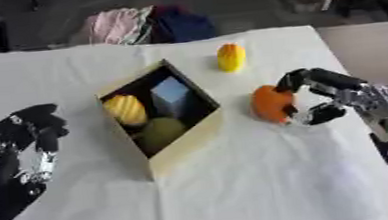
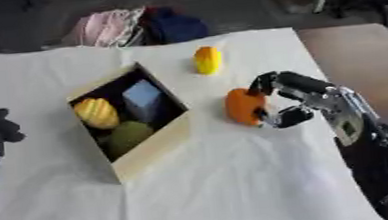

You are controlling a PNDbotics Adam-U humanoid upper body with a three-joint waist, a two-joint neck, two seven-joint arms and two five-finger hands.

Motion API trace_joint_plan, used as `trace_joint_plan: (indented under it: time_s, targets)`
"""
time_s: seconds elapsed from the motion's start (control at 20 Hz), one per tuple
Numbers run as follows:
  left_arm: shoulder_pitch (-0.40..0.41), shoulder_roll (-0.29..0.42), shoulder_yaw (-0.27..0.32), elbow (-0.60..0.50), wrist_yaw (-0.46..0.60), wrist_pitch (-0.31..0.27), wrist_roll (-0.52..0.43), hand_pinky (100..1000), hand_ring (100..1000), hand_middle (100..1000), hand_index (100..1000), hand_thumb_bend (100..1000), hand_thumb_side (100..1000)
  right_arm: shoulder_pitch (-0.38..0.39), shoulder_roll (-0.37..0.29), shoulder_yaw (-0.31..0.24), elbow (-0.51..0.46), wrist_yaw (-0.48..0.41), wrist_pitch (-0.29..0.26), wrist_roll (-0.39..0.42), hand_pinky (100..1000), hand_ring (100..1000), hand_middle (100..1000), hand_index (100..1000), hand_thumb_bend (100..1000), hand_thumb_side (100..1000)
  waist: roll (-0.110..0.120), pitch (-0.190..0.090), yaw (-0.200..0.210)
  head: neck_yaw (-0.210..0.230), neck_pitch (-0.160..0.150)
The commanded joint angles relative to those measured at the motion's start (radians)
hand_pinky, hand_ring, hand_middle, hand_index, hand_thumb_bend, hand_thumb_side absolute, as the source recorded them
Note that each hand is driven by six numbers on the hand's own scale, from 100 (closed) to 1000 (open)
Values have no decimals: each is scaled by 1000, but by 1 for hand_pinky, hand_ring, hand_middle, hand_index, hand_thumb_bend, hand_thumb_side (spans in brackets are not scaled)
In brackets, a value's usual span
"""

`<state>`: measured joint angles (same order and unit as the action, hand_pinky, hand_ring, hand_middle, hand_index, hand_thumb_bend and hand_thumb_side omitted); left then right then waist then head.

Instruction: Pick up objects on the table and place them in the box.

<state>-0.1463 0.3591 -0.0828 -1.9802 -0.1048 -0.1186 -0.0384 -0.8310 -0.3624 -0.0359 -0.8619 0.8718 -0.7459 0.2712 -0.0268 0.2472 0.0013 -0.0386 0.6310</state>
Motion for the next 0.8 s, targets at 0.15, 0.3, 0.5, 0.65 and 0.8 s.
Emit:
trace_joint_plan:
  time_s: [0.15,0.3,0.5,0.65,0.8]
  targets:
    - [-11,1,3,-20,6,0,-2,670,610,595,805,100,528,-19,-2,-1,-25,46,1,-113,549,525,307,382,100,134,14,2,5,-4,-15]
    - [-12,0,3,-20,7,-1,-1,671,610,595,804,100,529,-21,-6,-2,-34,32,-11,-170,527,499,273,348,100,123,13,1,6,0,-15]
    - [-12,0,3,-20,10,-1,-2,677,610,595,801,100,529,-38,-24,0,-71,-41,-22,-198,512,489,266,341,100,114,10,-3,10,1,-12]
    - [-12,-2,1,-20,13,0,-5,677,609,594,799,100,530,-59,-37,5,-106,-130,-21,-180,507,488,264,339,100,116,7,-7,17,-2,-10]
    - [-11,-4,-5,-20,16,0,-12,678,609,594,799,100,532,-83,-44,14,-138,-219,-13,-137,509,488,265,340,100,108,3,-11,29,-11,-10]
